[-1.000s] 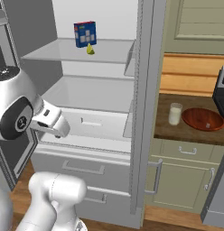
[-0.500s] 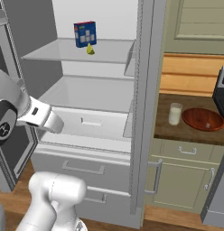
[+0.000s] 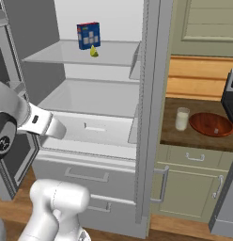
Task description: Grab a lemon wedge from the fridge and one ice cube from the ice bowl, and put them in the glass of lemonade.
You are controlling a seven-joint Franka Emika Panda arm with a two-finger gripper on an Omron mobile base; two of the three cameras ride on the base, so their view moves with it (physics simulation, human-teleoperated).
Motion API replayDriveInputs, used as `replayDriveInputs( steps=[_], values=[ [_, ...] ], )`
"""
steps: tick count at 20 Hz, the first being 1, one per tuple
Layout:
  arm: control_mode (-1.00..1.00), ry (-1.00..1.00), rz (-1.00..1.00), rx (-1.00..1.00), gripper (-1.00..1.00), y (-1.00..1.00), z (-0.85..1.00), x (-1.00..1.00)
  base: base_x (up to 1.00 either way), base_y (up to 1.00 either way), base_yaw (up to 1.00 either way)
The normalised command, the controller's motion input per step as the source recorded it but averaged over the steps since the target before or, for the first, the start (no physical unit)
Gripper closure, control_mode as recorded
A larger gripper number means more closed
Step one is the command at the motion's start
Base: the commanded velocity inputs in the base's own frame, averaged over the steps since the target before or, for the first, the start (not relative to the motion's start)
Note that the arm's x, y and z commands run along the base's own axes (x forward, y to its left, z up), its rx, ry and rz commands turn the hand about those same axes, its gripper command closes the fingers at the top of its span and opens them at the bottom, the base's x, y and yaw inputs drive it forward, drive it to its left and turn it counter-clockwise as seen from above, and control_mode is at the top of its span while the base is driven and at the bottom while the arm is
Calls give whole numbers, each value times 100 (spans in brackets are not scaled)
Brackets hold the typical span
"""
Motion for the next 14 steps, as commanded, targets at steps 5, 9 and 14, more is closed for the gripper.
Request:
replayDriveInputs(
  steps=[5, 9, 14],
  values=[
    [100, -3, 0, 0, -100, 0, -2, 6, 58, 0, 0],
    [100, 0, 0, 0, -100, 0, 0, 0, 90, 0, 0],
    [-100, -3, 0, 2, -100, -1, 2, -8, 61, -1, 0]
  ],
)
